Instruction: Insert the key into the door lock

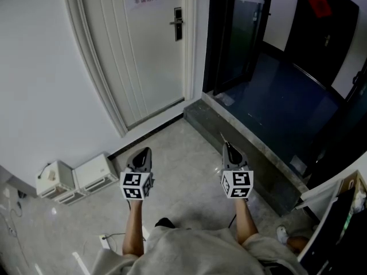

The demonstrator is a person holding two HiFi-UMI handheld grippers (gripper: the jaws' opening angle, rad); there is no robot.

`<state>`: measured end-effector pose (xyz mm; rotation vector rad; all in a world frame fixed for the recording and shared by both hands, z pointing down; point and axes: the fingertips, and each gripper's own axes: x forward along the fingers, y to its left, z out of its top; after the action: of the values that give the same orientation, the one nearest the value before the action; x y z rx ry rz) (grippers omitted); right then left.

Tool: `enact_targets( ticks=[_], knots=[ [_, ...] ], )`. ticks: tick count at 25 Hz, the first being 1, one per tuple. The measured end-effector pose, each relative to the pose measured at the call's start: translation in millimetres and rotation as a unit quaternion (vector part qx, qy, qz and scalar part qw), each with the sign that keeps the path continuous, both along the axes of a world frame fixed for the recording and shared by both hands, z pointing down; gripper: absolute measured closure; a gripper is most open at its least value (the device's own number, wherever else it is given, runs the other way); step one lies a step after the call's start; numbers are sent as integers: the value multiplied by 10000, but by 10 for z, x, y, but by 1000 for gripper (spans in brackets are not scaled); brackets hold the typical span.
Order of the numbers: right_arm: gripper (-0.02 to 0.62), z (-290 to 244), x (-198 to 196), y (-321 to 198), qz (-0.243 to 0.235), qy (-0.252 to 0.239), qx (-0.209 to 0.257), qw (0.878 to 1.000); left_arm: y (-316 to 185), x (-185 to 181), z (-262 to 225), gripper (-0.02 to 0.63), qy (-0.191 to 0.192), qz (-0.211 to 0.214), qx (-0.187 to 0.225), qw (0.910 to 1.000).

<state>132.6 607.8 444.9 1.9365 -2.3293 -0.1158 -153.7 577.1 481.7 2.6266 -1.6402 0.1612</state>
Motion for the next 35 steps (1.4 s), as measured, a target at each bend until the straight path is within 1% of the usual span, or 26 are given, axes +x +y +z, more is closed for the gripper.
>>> enact_targets(
  ticks=[6,11,16,21,28,35],
  knots=[
    [566,87,-56,-382,-44,8,-28,10000,-376,-29,96,589,10,-8,-45,10000],
    [566,170,-190,-883,-18,78,-84,9999,-929,-126,198,589,64,45,-73,9999],
    [566,173,-374,-1619,61,109,-97,9999,-1726,-219,214,589,81,214,-86,9997],
    [566,74,-521,-2385,138,138,-38,9998,-2550,-318,116,589,126,333,-29,9994],
    [566,-62,-839,-3510,204,212,-62,9995,-3770,-558,-14,589,142,485,-5,9987],
    [566,-93,-941,-4365,360,280,-6,9990,-4710,-616,6,589,184,677,-13,9975]
  ],
)
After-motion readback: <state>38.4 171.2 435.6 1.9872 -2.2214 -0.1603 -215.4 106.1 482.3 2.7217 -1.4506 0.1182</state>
